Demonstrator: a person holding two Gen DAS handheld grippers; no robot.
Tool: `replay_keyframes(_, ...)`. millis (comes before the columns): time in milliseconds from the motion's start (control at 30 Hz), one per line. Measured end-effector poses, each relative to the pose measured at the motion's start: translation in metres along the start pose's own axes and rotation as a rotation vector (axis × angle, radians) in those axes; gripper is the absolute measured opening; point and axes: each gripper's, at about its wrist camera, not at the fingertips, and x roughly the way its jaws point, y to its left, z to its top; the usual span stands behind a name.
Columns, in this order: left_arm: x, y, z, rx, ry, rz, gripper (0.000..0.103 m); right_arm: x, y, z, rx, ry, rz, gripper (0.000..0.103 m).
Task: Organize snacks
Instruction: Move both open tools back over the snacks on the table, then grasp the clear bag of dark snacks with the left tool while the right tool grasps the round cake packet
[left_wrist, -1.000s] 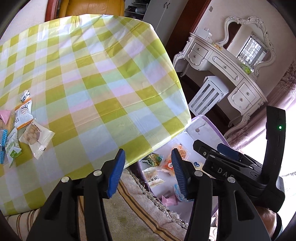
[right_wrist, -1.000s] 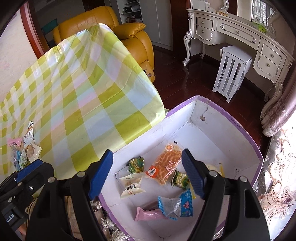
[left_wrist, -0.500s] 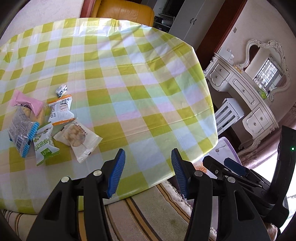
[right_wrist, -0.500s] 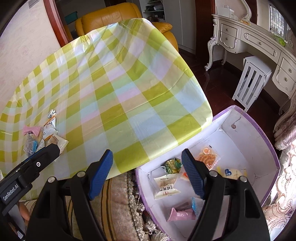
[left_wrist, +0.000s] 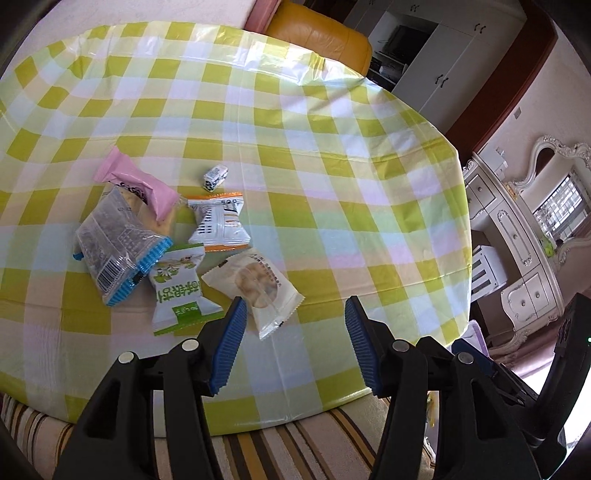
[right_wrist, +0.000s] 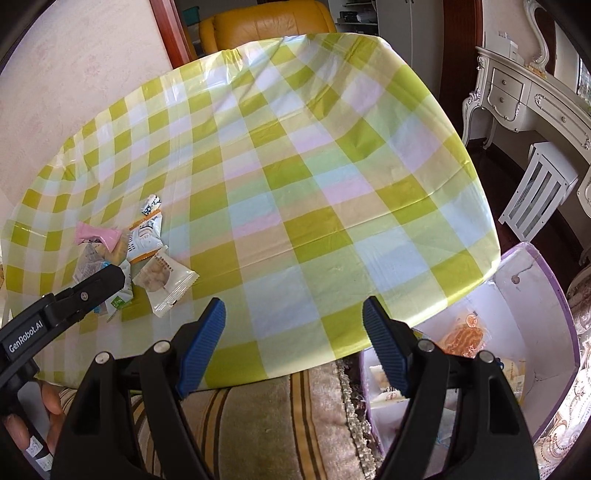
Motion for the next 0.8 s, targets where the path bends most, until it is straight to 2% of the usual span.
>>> replay_keyframes(233,-0.012,0.045,0.005,-0.096,-0.028,0.044,0.058,0.010,0.035,0.002,-0.100,0.005,0.013,0.077)
replay_keyframes(467,-0.019,0.105,0.007,-0.292,-0.056,0.106,0.066,0.027,0.083,0.000,-0.263,0.017,0.029,0.078)
replay_keyframes(667,-0.010,0.130,0.009,-0.384,-0.029,0.072,0.072,0.045,0.120,-0.001,-0.398,0.037,0.047,0.080)
replay_keyframes(800,-0.001,0.139,0.014,-0.446,-0.011,0.043,0.073,0.061,0.132,0.001,-0.440,0.064,0.058,0.080)
